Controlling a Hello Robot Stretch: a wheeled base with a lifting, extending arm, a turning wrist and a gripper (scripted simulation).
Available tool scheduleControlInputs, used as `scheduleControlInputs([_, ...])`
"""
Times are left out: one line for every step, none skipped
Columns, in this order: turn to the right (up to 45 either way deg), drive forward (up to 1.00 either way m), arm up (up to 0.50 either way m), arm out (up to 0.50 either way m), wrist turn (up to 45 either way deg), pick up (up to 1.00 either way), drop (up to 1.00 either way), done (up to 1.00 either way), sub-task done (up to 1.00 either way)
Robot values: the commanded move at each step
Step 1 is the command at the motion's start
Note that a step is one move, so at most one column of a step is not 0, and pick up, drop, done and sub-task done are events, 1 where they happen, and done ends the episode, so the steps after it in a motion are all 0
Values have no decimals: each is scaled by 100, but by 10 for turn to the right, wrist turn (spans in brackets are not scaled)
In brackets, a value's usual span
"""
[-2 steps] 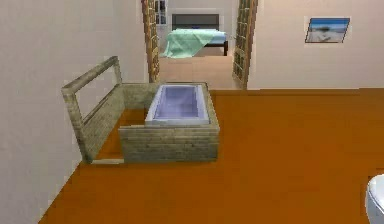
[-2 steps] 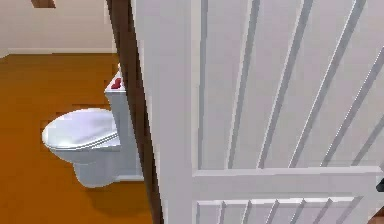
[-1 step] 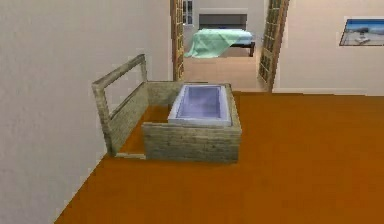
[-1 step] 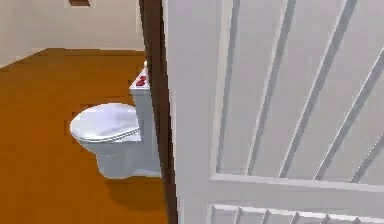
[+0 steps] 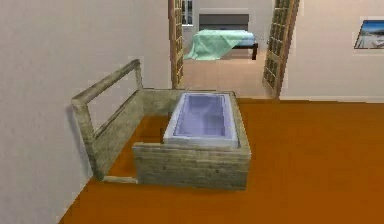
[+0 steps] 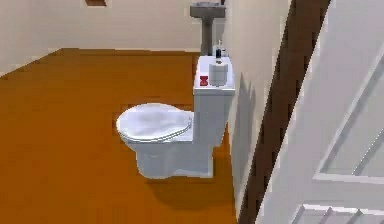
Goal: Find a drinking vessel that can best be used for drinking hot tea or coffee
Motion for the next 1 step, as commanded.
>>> scheduleControlInputs([360,0,0,0,0,0,0,0,0])
